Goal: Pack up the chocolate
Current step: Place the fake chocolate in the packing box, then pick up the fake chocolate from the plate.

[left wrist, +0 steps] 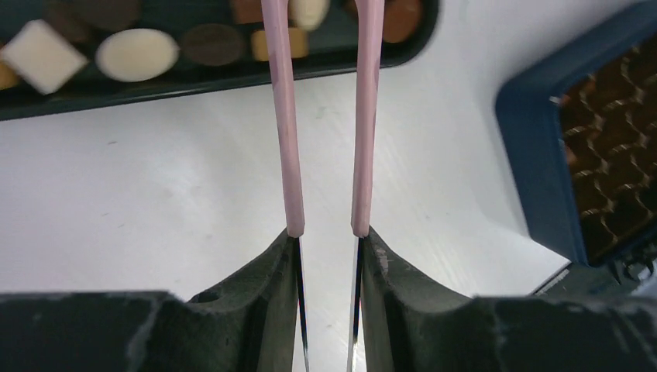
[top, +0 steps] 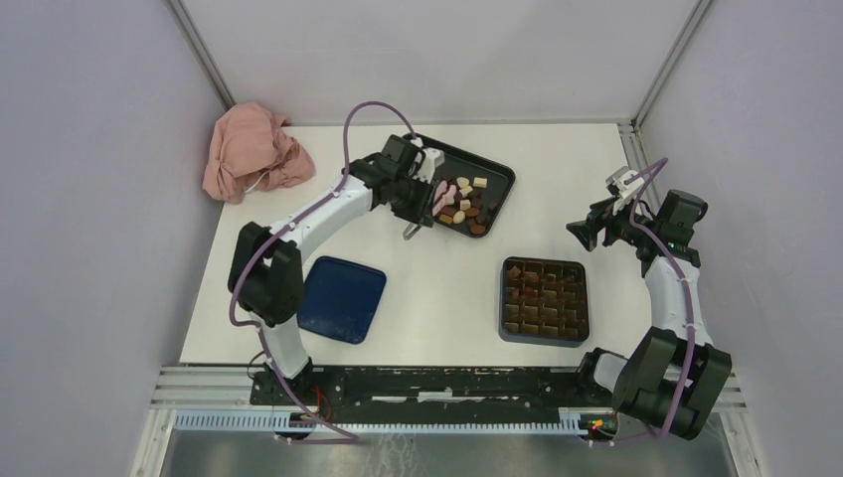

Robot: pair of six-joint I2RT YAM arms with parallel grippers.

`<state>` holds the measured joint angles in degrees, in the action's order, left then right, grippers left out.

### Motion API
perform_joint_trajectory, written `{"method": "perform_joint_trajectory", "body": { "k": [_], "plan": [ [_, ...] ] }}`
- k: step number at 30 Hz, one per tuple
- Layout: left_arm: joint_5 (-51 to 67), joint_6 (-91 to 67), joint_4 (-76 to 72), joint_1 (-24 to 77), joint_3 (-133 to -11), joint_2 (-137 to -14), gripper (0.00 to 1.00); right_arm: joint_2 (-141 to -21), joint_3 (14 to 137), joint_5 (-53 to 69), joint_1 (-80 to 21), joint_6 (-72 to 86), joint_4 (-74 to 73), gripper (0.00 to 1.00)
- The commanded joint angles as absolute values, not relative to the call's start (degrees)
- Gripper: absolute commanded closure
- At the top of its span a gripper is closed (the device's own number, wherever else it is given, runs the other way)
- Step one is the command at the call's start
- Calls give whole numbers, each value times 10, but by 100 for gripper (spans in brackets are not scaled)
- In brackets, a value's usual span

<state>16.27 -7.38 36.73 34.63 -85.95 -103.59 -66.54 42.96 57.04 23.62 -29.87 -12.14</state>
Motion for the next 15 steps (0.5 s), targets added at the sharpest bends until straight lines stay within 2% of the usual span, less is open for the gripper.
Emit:
{"method": "perform_joint_trajectory", "body": {
  "k": [1, 15],
  "plan": [
    [91, -22, 426, 317, -911, -1042, 62, -654, 447, 591, 236, -303, -113, 20],
    [42, 88, 547, 308, -1072, -1195, 62, -658, 445, 596, 235, -298, -109, 21]
  ]
}}
